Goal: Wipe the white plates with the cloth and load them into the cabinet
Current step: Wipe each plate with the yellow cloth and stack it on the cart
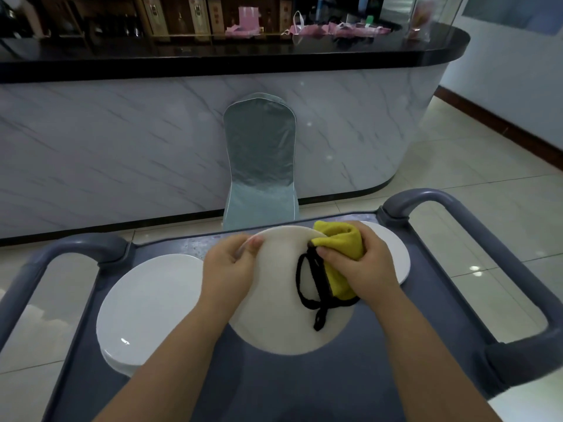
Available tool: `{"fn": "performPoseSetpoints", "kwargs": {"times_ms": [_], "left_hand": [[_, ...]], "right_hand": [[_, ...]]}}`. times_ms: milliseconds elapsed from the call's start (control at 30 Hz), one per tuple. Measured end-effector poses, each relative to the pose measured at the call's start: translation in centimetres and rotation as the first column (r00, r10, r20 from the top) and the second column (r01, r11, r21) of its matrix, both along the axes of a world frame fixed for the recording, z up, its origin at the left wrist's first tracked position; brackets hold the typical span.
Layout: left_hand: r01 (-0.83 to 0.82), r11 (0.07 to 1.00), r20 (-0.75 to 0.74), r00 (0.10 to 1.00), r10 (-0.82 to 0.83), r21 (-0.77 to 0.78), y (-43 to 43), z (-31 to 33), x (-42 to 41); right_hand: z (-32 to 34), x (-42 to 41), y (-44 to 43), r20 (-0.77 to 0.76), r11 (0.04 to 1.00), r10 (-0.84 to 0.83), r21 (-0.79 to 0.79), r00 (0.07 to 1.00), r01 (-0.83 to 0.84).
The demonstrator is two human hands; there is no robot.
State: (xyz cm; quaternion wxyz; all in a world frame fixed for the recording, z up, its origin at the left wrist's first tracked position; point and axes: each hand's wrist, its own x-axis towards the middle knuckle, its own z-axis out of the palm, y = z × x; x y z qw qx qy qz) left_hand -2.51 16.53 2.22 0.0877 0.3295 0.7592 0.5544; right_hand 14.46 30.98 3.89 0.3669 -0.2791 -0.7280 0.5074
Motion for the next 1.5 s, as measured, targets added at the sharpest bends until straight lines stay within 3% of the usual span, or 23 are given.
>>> {"fn": "performPoseSetpoints", "kwargs": {"times_ms": [67, 133, 233, 300, 367, 433, 500, 567, 633, 700, 767, 833, 900, 967, 1000, 1067, 1133, 1200, 1267, 1333, 1367, 1433, 1500], "left_hand": [[-0.168, 0.986, 0.176, 0.971, 0.162, 0.017, -0.6, -1.0, -0.2], [-0.186, 0.982, 0.163, 0.970, 0.181, 0.018, -1.3, -1.3, -0.7], [0.014, 0.998, -0.192, 0.981, -0.024, -0.054, -1.2, -0.6, -0.4], [0.085, 0.987, -0.491, 0.860, -0.143, -0.139, -0.7, 0.1, 0.1], [0.122, 0.984, -0.642, 0.746, -0.176, -0.128, -0.4, 0.3, 0.4], [0.064, 0.997, -0.561, 0.824, -0.078, -0.045, -0.6, 0.5, 0.4], [-0.060, 0.996, -0.209, 0.975, 0.074, 0.072, -1.2, 0.6, 0.2], [-0.103, 0.991, -0.001, 0.995, 0.103, 0.090, -1.5, -0.1, 0.3], [0.011, 1.000, -0.251, 0.968, -0.009, 0.006, -1.5, -0.9, 1.0], [0.121, 0.987, -0.582, 0.797, -0.161, -0.108, -0.8, -1.6, 1.9], [0.185, 0.976, -0.686, 0.697, -0.211, -0.112, -0.3, -1.9, 2.4], [0.155, 0.988, -0.535, 0.833, -0.142, -0.021, -0.6, -1.7, 2.2], [0.014, 0.995, -0.216, 0.976, 0.009, 0.103, -1.5, -1.2, 1.8], [-0.128, 0.980, 0.035, 0.992, 0.124, 0.153, -2.0, -1.3, 1.8], [-0.132, 0.982, 0.016, 0.991, 0.131, 0.131, -2.2, -1.4, 2.1], [-0.021, 0.998, -0.271, 0.962, 0.035, 0.057, -2.3, -1.7, 2.9], [0.120, 0.991, -0.570, 0.811, -0.131, -0.057, -1.9, -2.0, 4.0], [0.190, 0.977, -0.681, 0.703, -0.206, -0.099, -1.3, -2.6, 4.5], [0.164, 0.985, -0.532, 0.830, -0.164, -0.048, -1.5, -2.5, 4.4], [0.027, 0.997, -0.200, 0.980, -0.013, 0.067, -2.3, -2.3, 3.5], [-0.093, 0.987, -0.045, 0.994, 0.100, 0.133, -2.6, -2.2, 2.9], [-0.336, 0.912, 0.274, 0.923, 0.269, 0.234, -2.6, -2.3, 2.4], [-0.466, 0.855, 0.501, 0.809, 0.307, 0.229, -1.9, -3.0, 3.1]], "right_hand": [[-1.8, 0.6, -0.4, -0.028, 0.979, -0.039, -0.199, 0.999, 0.032], [-3.1, 0.9, -0.8, 0.040, 0.956, 0.031, -0.293, 0.999, -0.018], [-2.4, -0.1, -0.3, 0.294, 0.986, 0.160, -0.015, 0.942, -0.163], [-0.8, -1.6, -0.1, 0.456, 0.921, 0.190, 0.225, 0.870, -0.319], [0.0, -2.5, -0.3, 0.500, 0.830, 0.167, 0.395, 0.850, -0.395], [0.0, -2.1, -0.6, 0.355, 0.901, 0.192, 0.305, 0.915, -0.307], [-0.9, -0.4, -0.4, 0.181, 0.985, 0.138, 0.081, 0.974, -0.155], [-2.0, 1.3, -0.5, 0.155, 0.993, 0.106, -0.068, 0.982, -0.096], [-2.6, 1.8, -0.9, 0.292, 0.993, 0.113, 0.000, 0.950, -0.119], [-2.4, 0.9, -1.7, 0.455, 0.944, 0.125, 0.219, 0.882, -0.247], [-1.7, -0.1, -2.2, 0.503, 0.854, 0.104, 0.397, 0.858, -0.336], [-1.0, -0.2, -2.1, 0.378, 0.913, 0.116, 0.323, 0.918, -0.249], [-0.9, 0.9, -1.7, 0.220, 0.988, 0.096, 0.098, 0.971, -0.120], [-1.5, 2.1, -1.6, 0.191, 0.996, 0.076, -0.061, 0.979, -0.065], [-2.1, 2.8, -1.7, 0.225, 0.995, 0.075, -0.080, 0.972, -0.058], [-2.7, 3.7, -2.0, 0.329, 0.997, 0.070, -0.006, 0.942, -0.072], [-2.6, 3.5, -2.6, 0.437, 0.972, 0.077, 0.168, 0.896, -0.165], [-2.3, 2.3, -3.3, 0.486, 0.890, 0.082, 0.356, 0.870, -0.283], [-1.4, 1.3, -3.5, 0.426, 0.888, 0.095, 0.373, 0.900, -0.270], [-0.8, 1.5, -2.9, 0.259, 0.979, 0.085, 0.156, 0.962, -0.128], [-1.0, 1.9, -2.6, 0.168, 0.999, 0.046, 0.019, 0.985, -0.050], [-2.4, 2.2, -3.0, 0.027, 0.969, -0.039, -0.242, 0.999, 0.045], [-4.3, 1.5, -4.5, -0.041, 0.905, -0.140, -0.410, 0.989, 0.111]]}}
